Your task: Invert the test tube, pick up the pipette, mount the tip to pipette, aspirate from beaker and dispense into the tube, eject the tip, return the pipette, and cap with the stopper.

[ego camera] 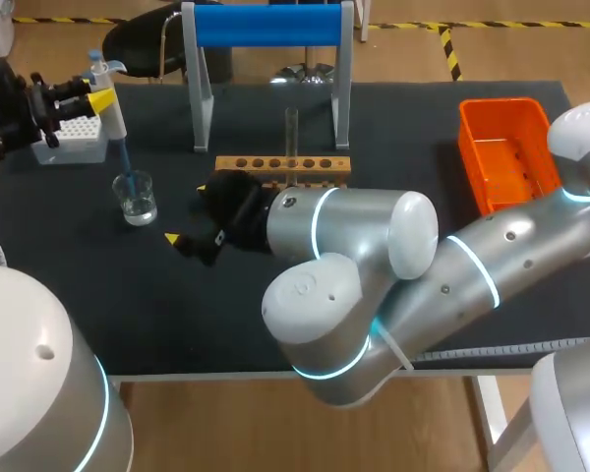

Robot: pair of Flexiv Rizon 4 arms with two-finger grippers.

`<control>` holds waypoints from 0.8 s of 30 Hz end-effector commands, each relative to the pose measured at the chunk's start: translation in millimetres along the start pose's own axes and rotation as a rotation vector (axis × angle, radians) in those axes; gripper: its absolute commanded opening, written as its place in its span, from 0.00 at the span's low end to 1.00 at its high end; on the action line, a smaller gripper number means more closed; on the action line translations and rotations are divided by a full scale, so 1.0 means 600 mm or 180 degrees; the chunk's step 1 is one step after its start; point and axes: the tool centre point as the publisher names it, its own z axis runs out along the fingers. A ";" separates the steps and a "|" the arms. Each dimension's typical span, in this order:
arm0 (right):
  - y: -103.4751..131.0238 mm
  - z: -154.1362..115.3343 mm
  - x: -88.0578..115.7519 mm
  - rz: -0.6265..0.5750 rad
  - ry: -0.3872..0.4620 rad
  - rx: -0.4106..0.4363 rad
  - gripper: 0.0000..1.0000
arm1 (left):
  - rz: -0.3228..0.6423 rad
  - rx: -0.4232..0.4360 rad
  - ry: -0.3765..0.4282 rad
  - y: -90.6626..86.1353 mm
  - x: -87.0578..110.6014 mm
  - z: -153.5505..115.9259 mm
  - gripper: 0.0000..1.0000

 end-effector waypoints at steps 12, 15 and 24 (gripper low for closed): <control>0.000 -0.002 -0.001 0.0002 0.0002 0.0005 1.00 | 0.0030 0.0010 0.0025 0.019 -0.005 -0.001 0.00; 0.000 -0.002 -0.001 0.0002 0.0002 0.0005 1.00 | 0.0033 0.0003 0.0024 0.025 -0.006 -0.002 0.00; 0.000 -0.002 -0.001 0.0002 0.0002 0.0005 1.00 | 0.0054 0.0024 0.0033 0.037 -0.008 -0.004 0.00</control>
